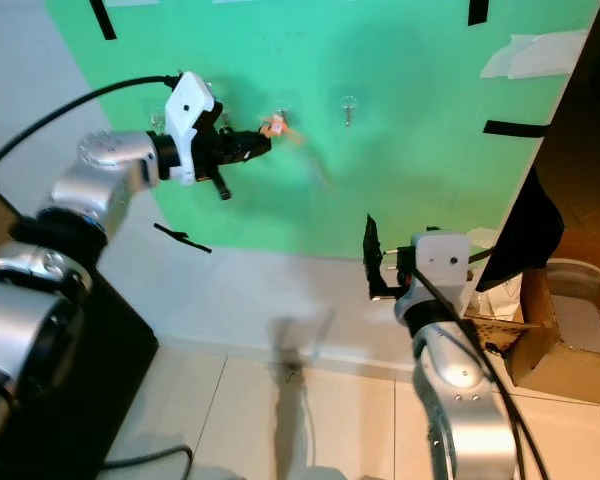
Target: Hang keys on a hook
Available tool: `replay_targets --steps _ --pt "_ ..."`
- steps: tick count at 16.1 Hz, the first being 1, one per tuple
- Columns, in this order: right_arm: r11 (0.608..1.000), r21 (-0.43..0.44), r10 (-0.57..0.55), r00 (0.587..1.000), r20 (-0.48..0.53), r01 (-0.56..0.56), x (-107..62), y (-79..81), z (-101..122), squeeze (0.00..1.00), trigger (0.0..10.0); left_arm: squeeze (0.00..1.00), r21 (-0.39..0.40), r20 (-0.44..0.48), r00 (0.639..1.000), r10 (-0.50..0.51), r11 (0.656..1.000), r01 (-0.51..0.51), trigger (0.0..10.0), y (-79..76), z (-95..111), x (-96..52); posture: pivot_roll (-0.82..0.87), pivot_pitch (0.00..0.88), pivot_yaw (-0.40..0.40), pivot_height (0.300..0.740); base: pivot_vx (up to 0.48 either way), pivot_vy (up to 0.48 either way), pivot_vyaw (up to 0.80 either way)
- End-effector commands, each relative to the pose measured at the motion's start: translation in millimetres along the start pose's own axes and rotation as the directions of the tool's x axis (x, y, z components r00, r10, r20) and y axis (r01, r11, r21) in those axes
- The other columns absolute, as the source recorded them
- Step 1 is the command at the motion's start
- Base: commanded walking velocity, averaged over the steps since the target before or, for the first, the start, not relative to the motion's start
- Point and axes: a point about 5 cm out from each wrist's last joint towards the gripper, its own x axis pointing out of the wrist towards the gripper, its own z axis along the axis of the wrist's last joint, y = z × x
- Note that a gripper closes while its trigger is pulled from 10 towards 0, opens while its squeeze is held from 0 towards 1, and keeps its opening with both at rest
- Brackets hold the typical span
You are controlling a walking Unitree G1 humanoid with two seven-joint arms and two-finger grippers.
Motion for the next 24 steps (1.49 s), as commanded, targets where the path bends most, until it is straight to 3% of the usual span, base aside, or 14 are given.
replay_targets --steps 1,5,6,7,13,17,24 --pt "1.0 -0.011 -0.027 1.0 -0.015 0.027 -2.0 -4.7 -3.7 0.0 10.0 0.0 -0.048 0.022 0.998 0.065 0.997 -0.063 10.0 -1.8 -14.5 -10.6 -0.1 0.0 0.155 0.74 0.0 0.0 0.0" --pt "0.998 -0.019 -0.052 0.997 -0.053 0.051 -0.1 -12.0 -10.7 0.0 10.0 0.0 -0.088 0.022 0.997 0.073 0.994 -0.071 10.0 -32.6 -42.3 -23.8 -0.08 0.0 0.109 0.74 0.0 0.0 0.0" --pt "0.998 -0.001 -0.068 0.995 -0.073 0.068 2.3 -13.0 -14.5 0.0 10.0 0.0 -0.093 0.008 0.994 0.112 0.99 -0.111 10.0 -48.6 -55.6 -33.1 -0.08 0.0 0.092 0.74 0.0 0.0 -0.51" --pt "0.997 0.013 -0.071 0.994 -0.088 0.073 1.9 -11.4 -18.1 0.0 10.0 0.0 -0.073 -0.02 0.99 0.14 0.987 -0.141 10.0 -54.3 -61.8 -37.0 -0.08 0.0 0.092 0.74 0.0 0.0 -0.8" --pt "0.991 0.048 -0.12 0.986 -0.114 0.126 -5.8 -16.0 -24.3 0.0 10.0 0.0 -0.086 -0.063 0.97 0.237 0.967 -0.242 10.0 -62.2 -68.6 -44.9 -0.1 0.0 0.123 0.74 0.0 0.439 -0.8" --pt "0.992 0.046 -0.115 0.987 -0.116 0.121 -8.3 -13.5 -25.1 0.0 10.0 0.0 -0.102 -0.099 0.925 0.366 0.921 -0.375 10.0 -61.5 -73.9 -54.3 -0.11 0.0 0.141 0.74 0.0 0.12 -0.34" --pt "0.992 0.046 -0.115 0.987 -0.116 0.121 -8.3 -13.5 -25.1 0.0 10.0 0.0 -0.102 -0.099 0.925 0.366 0.921 -0.375 10.0 -61.5 -73.9 -54.3 -0.11 0.0 0.141 0.74 0.0 0.0 0.0"
